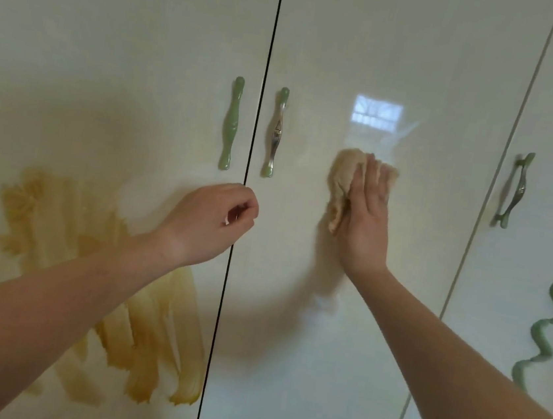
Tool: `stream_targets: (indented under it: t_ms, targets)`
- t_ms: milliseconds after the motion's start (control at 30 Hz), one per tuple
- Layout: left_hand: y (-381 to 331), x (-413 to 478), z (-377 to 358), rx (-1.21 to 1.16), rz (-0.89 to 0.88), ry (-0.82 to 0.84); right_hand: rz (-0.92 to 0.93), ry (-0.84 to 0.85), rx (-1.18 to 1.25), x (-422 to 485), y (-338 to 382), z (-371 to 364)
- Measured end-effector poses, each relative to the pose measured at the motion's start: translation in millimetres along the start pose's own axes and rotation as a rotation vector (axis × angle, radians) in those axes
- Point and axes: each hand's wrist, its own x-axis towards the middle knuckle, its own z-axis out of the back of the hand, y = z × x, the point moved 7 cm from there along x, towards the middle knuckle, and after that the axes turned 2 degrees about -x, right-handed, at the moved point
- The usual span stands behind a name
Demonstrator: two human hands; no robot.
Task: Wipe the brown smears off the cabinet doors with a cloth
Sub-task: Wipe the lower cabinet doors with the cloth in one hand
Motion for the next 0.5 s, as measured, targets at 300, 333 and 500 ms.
stream_targets:
  t_ms: [300,333,500]
  targets:
    - [29.2,-28.1,13.4,0.070,0.053,0.028,0.728,0.358,-0.127,-97.2,75.3,-47.1]
    - [32.8,-28.0,17.4,0.071,0.067,0.027,0.675,0.289,-0.122,-70.2,65.6,-35.5]
    - [40.7,-31.3,23.7,0.046,0.104,0.013,-0.200,-0.045,0.085,18.8,-1.0,3.7]
